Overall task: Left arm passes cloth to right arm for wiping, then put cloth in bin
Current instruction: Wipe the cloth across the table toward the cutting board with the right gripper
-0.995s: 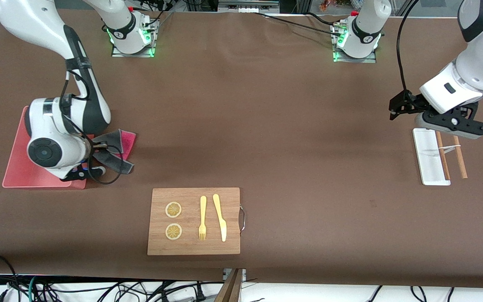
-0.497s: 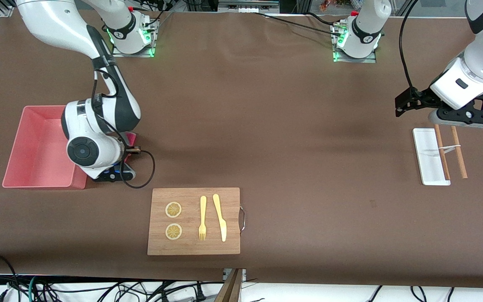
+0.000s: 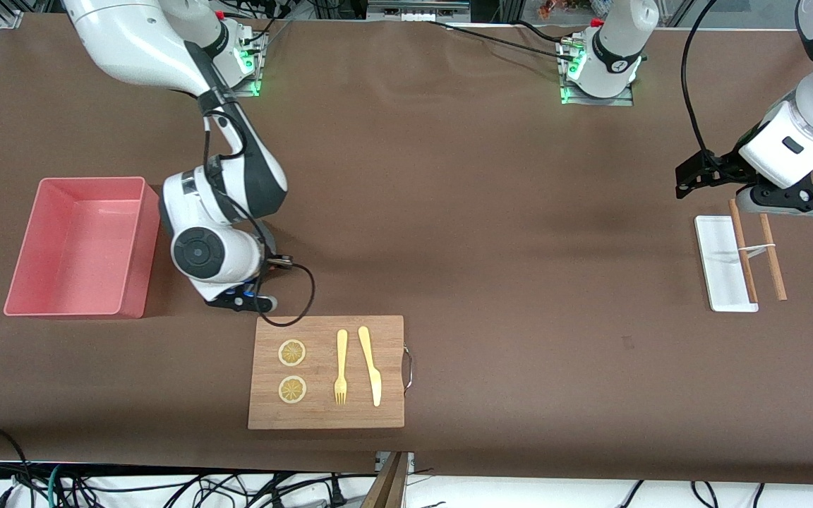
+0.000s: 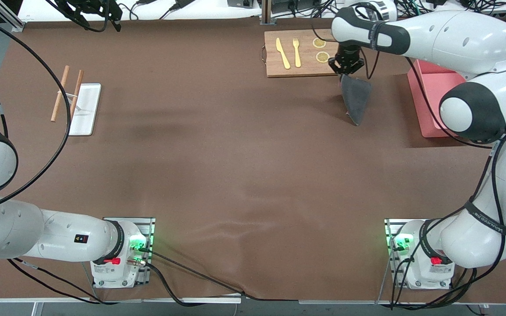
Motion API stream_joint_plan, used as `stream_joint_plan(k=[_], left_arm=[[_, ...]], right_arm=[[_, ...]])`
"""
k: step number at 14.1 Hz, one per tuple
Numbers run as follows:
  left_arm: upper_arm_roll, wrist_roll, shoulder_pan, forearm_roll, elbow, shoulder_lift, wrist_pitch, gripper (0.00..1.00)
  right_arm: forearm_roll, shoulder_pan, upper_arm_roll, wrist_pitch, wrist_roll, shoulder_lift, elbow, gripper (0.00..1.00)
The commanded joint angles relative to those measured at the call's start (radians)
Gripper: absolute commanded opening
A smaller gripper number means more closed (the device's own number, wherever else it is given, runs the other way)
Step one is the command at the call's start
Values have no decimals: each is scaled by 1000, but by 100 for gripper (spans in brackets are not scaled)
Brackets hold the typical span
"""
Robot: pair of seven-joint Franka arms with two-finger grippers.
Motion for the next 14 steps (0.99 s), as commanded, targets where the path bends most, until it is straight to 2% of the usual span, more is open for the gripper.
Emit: stream_joint_plan(k=[1,5,9,14], left_arm=[[-3,-14,2,26,-7,-4,-6,100],[0,-13,24,26,-4,5,-11,100],[-2,-14,24,26,-4,5,-12,100],[-2,-14,24,26,-2,5,-12,100]], right_arm=[[51,44,7,-8,99,54,85,0],[56,131,8,12,262,111,157,0],[120,148,43,61,368,137,209,0],[211,148,106,161,509,146,215,0]])
